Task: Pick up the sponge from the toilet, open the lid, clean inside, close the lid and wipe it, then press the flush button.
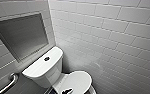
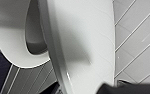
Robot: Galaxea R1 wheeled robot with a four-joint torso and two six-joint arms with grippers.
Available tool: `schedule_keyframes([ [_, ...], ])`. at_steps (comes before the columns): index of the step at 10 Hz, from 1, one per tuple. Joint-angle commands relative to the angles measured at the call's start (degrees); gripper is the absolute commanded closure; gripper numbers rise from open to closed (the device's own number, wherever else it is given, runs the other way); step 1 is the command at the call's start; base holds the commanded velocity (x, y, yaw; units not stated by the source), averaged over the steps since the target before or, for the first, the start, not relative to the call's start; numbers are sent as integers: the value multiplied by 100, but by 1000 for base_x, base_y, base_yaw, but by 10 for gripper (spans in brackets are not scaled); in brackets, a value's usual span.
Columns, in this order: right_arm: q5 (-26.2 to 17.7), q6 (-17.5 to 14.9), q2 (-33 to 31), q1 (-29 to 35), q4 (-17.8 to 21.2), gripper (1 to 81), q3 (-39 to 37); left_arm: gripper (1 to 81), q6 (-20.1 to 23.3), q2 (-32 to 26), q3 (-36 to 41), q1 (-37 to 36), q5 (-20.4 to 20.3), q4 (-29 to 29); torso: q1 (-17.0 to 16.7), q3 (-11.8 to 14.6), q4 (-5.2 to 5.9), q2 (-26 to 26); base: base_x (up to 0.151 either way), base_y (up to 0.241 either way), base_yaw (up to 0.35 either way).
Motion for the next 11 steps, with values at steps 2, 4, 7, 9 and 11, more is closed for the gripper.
schedule_keyframes([
  [2,-266,8,-142,-35,-71,811,53,10,-134,-244,-303,-919,-547,-317,0,0,0,0,0,0,0],
  [4,-266,8,-124,-44,-71,811,35,10,-450,-489,-347,-981,-617,-318,0,0,0,0,0,0,0],
  [7,-266,0,-107,-53,-89,811,-9,10,-591,-762,-250,-1052,-863,-317,0,316,0,0,0,0,0],
  [9,-266,8,-98,-44,-98,811,-9,10,-714,-895,-250,-1052,-916,-317,0,586,0,0,0,0,0],
  [11,-266,8,-98,-44,-98,811,8,10,-951,-1070,-268,-1043,-1040,-326,-2,424,0,-2,0,0,0],
])
